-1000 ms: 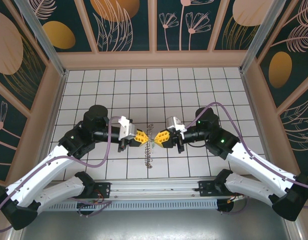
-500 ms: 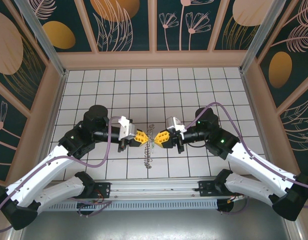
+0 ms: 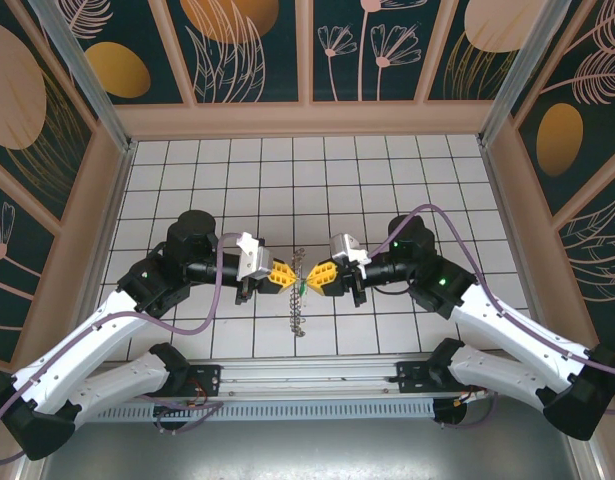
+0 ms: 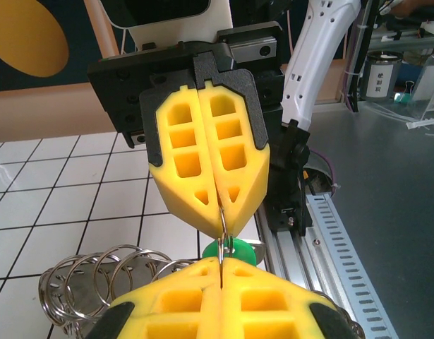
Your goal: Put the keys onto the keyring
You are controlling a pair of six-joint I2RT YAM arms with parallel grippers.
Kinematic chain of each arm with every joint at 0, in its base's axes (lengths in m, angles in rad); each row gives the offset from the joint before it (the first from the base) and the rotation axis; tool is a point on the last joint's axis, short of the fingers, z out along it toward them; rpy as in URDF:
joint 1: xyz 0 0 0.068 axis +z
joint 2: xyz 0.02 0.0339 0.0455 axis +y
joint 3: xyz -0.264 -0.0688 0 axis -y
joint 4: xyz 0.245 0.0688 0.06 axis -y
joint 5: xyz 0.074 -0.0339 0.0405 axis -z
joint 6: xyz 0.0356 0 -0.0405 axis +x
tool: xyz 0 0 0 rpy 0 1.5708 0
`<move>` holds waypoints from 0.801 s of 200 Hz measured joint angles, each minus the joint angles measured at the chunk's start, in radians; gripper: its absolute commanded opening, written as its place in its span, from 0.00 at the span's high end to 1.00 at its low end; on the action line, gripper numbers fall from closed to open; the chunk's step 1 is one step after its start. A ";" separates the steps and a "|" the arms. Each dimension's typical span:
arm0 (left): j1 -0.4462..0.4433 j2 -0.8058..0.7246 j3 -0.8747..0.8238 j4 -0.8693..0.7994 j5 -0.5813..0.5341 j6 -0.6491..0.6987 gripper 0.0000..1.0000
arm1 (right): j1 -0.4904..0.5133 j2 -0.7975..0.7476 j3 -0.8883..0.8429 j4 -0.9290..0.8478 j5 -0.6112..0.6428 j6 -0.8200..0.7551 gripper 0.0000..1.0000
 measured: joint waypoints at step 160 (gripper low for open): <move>0.006 0.000 -0.001 0.002 -0.010 -0.015 1.00 | 0.057 -0.020 0.000 -0.015 0.132 -0.005 1.00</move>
